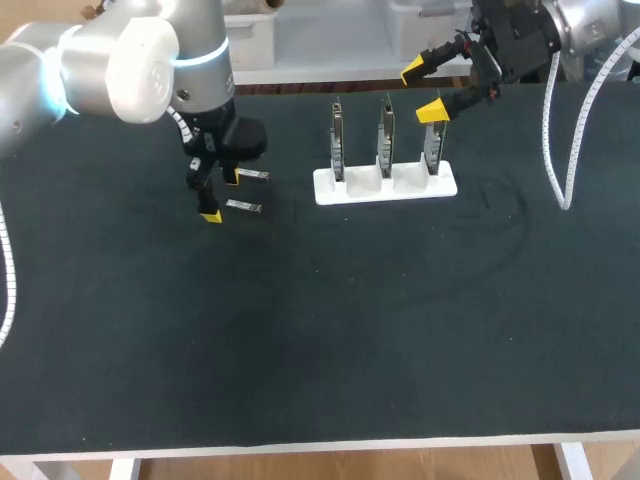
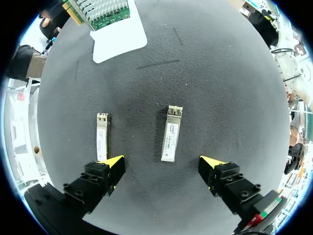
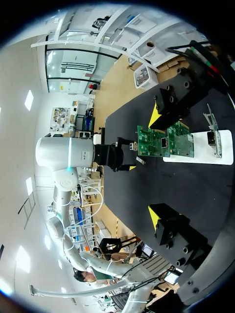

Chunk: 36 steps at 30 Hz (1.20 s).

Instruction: Pick up the optical module with the left hand, and insert it into the network port with the right hand.

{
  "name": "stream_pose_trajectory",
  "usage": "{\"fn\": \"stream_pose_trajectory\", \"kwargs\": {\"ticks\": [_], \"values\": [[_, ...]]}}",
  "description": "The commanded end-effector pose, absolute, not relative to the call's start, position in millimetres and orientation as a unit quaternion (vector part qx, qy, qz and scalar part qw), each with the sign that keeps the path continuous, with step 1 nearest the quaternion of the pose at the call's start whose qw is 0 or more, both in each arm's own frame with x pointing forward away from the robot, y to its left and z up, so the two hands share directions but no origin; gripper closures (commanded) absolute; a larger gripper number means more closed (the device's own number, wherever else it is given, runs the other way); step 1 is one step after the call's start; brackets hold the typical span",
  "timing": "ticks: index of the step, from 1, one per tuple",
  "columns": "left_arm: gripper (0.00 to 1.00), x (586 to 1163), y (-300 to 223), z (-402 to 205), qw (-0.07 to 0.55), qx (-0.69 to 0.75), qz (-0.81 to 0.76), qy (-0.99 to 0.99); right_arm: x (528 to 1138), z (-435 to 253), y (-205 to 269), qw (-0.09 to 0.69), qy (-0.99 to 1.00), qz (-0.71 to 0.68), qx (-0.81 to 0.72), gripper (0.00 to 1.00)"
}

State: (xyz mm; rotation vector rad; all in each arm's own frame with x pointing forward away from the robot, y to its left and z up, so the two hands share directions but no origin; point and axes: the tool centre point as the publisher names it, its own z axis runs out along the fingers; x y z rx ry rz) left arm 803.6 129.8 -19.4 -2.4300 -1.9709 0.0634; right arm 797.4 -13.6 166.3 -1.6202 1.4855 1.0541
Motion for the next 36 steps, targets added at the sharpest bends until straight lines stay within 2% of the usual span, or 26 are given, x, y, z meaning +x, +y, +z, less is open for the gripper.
{"fn": "stream_pose_trajectory", "kwargs": {"ticks": [1, 15, 16, 17, 18, 36], "values": [[0.0, 809.7, 127.6, -20.5, 0.012, -0.779, 0.023, -0.627, 798.2, 166.5, -13.6, 0.344, 0.572, 0.406, -0.624, 0.0], [0.0, 809.9, 125.8, -22.2, 0.013, -0.782, 0.025, -0.623, 798.2, 166.5, -13.6, 0.344, 0.572, 0.406, -0.624, 0.0], [0.08, 810.0, 125.9, -22.3, 0.013, -0.782, 0.025, -0.622, 798.2, 166.5, -13.6, 0.344, 0.572, 0.406, -0.624, 0.0], [0.57, 810.0, 126.1, -22.4, 0.011, -0.785, 0.025, -0.619, 798.2, 166.5, -13.6, 0.344, 0.572, 0.406, -0.624, 0.0], [1.0, 809.9, 125.9, -22.7, 0.012, -0.785, 0.025, -0.619, 798.2, 166.5, -13.6, 0.344, 0.572, 0.406, -0.624, 0.0], [1.0, 806.7, 128.1, -27.4, 0.011, -0.785, 0.041, -0.618, 798.2, 166.5, -13.6, 0.344, 0.572, 0.406, -0.624, 0.0]]}}
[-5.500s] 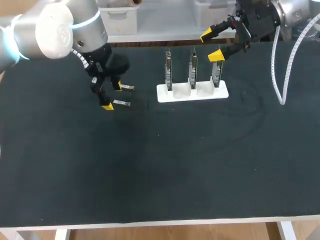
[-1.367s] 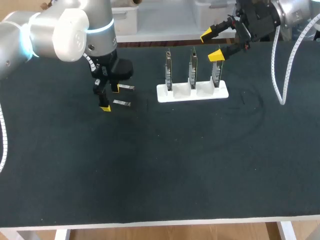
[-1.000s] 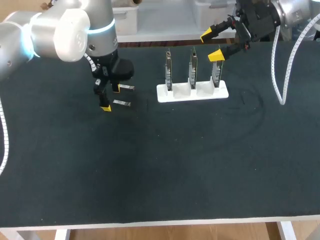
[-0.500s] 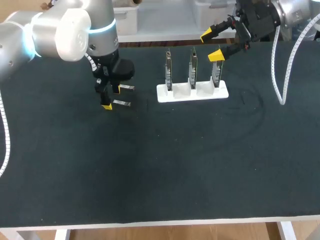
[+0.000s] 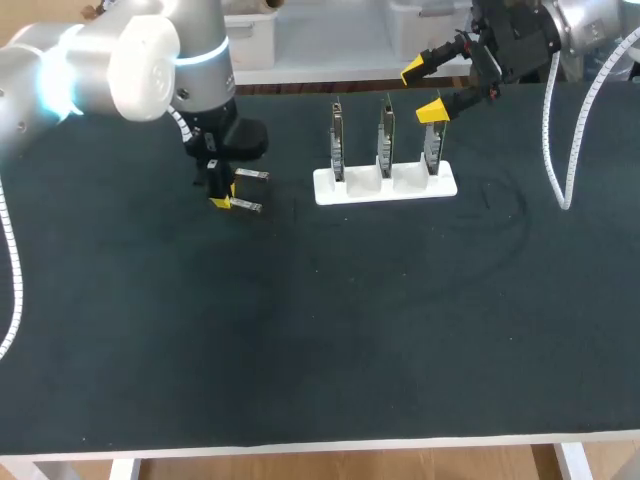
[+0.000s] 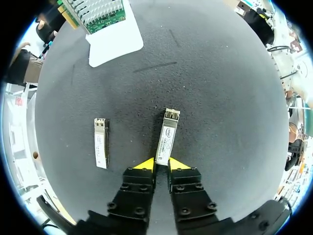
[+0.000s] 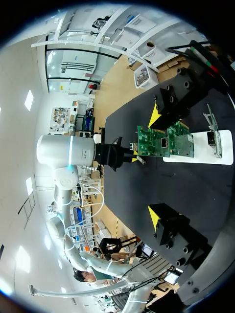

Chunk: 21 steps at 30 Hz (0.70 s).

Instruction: Pick up the optical module with the left hand, and insert it into the network port with the right hand.

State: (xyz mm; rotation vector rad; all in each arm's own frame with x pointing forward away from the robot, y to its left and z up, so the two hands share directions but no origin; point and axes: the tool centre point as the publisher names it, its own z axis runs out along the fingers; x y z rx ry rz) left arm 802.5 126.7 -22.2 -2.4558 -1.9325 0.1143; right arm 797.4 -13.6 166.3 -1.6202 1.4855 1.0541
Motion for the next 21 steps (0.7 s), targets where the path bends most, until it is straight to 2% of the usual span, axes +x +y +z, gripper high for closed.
{"fn": "stream_pose_trajectory", "kwargs": {"ticks": [1, 5, 21], "values": [[1.0, 807, 128, -28, 0.008, -0.784, 0.044, -0.619, 798, 166, -14, 0.344, 0.572, 0.406, -0.624, 0.0], [1.0, 809, 129, -25, -0.006, -0.782, 0.044, -0.621, 798, 166, -14, 0.344, 0.572, 0.406, -0.624, 0.0], [1.0, 819, 133, 13, -0.187, -0.753, 0.094, -0.624, 798, 166, -14, 0.344, 0.572, 0.406, -0.624, 0.0]]}}
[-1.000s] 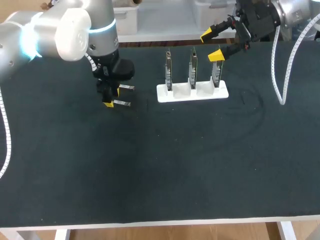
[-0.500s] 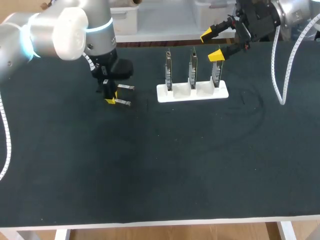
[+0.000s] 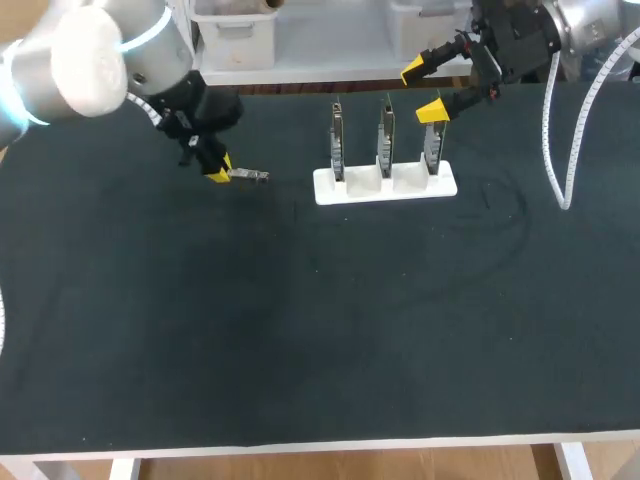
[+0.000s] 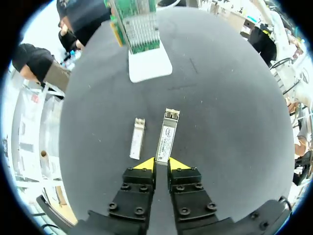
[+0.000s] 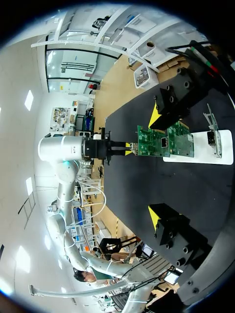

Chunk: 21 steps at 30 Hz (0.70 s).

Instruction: Pick up the optical module with the left hand, and insert it into the network port with the right hand.

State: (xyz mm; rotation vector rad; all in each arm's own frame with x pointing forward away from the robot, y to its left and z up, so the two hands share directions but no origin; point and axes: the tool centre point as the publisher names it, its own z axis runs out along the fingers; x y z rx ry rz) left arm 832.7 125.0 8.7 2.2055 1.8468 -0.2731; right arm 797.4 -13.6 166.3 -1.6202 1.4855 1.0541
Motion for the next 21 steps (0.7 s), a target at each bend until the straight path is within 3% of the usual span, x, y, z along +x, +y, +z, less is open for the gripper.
{"fn": "stream_pose_trajectory", "kwargs": {"ticks": [1, 5, 21], "values": [[1.0, 818.8, 133.3, 15.1, 0.201, 0.752, -0.101, 0.62, 798.2, 166.5, -13.6, 0.344, 0.572, 0.406, -0.624, 0.0], [1.0, 817.3, 130.1, 21.1, 0.236, 0.76, -0.115, 0.594, 798.2, 166.5, -13.6, 0.344, 0.572, 0.406, -0.624, 0.0], [1.0, 816.4, 129.0, 22.6, 0.239, 0.768, -0.113, 0.584, 798.2, 166.5, -13.6, 0.344, 0.572, 0.406, -0.624, 0.0]]}}
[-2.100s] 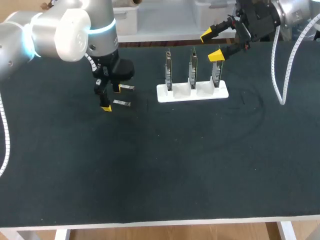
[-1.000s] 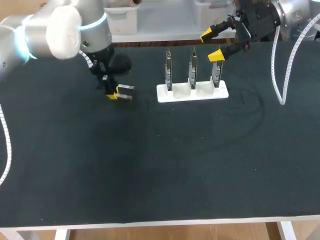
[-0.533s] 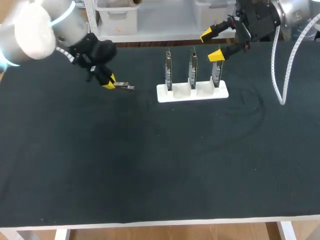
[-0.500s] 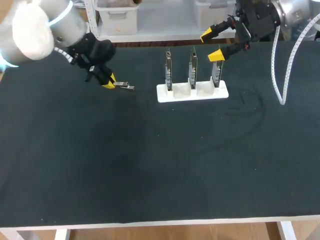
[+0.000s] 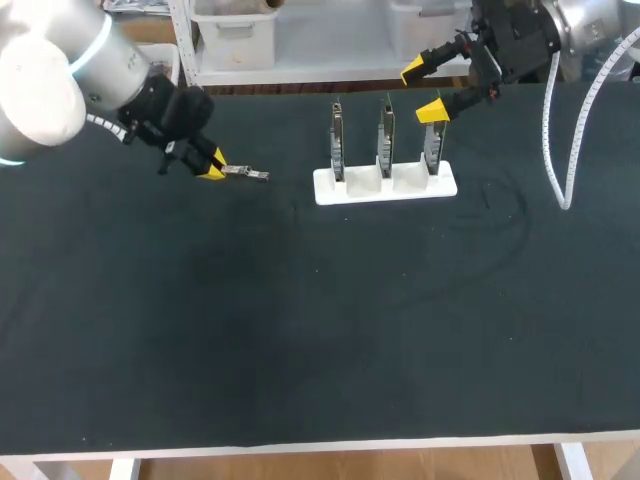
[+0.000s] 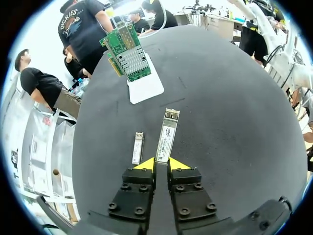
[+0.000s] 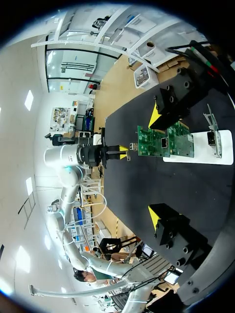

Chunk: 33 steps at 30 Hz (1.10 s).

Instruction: Pick up the optical module with the left hand, and insert it into the network port with the right hand.

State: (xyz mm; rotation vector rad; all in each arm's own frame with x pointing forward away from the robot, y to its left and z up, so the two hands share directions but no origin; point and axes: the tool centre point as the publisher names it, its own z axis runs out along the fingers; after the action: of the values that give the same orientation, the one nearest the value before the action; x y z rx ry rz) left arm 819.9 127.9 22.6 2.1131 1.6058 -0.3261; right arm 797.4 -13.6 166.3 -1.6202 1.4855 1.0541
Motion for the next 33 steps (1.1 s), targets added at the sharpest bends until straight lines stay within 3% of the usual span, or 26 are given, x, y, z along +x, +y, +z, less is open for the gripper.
{"fn": "stream_pose_trajectory", "kwargs": {"ticks": [1, 22, 33], "values": [[1.0, 816, 129, 23, 0.239, 0.768, -0.113, 0.584, 798, 166, -14, 0.344, 0.572, 0.406, -0.624, 0.0], [1.0, 824, 126, 32, 0.26, 0.751, -0.127, 0.593, 798, 166, -14, 0.344, 0.572, 0.406, -0.624, 0.0], [1.0, 837, 116, 66, 0.36, 0.738, -0.133, 0.555, 798, 166, -14, 0.344, 0.572, 0.406, -0.624, 0.0]]}}
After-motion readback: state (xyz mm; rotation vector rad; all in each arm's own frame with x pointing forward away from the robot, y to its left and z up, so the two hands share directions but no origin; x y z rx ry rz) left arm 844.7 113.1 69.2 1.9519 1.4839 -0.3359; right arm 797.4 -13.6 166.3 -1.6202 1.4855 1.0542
